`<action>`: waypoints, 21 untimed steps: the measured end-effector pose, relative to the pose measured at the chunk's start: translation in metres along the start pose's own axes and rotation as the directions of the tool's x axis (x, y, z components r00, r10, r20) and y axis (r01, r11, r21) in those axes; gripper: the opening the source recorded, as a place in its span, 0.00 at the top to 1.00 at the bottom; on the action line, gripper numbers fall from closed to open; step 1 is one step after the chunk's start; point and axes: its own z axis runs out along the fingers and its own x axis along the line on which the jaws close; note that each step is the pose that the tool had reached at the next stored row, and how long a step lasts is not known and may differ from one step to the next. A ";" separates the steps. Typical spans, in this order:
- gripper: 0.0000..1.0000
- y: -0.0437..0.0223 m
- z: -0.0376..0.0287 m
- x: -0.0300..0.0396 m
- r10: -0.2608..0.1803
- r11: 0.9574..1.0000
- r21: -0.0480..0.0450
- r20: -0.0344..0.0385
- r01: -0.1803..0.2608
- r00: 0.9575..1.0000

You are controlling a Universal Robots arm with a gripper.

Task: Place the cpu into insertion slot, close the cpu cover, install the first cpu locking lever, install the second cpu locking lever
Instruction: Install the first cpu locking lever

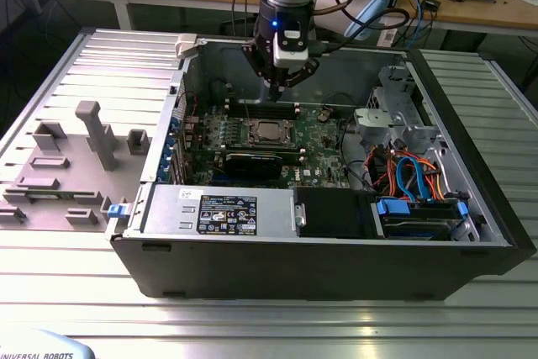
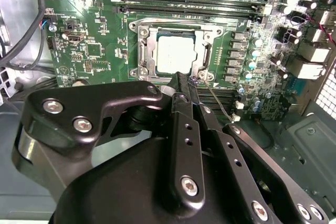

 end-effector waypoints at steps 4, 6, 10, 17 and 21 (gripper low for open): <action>0.89 -0.0001 0.0000 0.0000 -0.007 1.000 0.000 0.000 0.007 1.000; 0.89 -0.0001 0.0000 0.0000 -0.011 1.000 0.000 0.001 0.011 1.000; 0.89 -0.0003 0.0000 0.0000 -0.025 1.000 0.000 0.001 0.025 1.000; 0.89 -0.0007 0.0001 0.0000 -0.028 1.000 -0.001 0.002 0.028 1.000; 0.89 -0.0007 0.0000 0.0000 -0.028 1.000 -0.001 0.002 0.028 1.000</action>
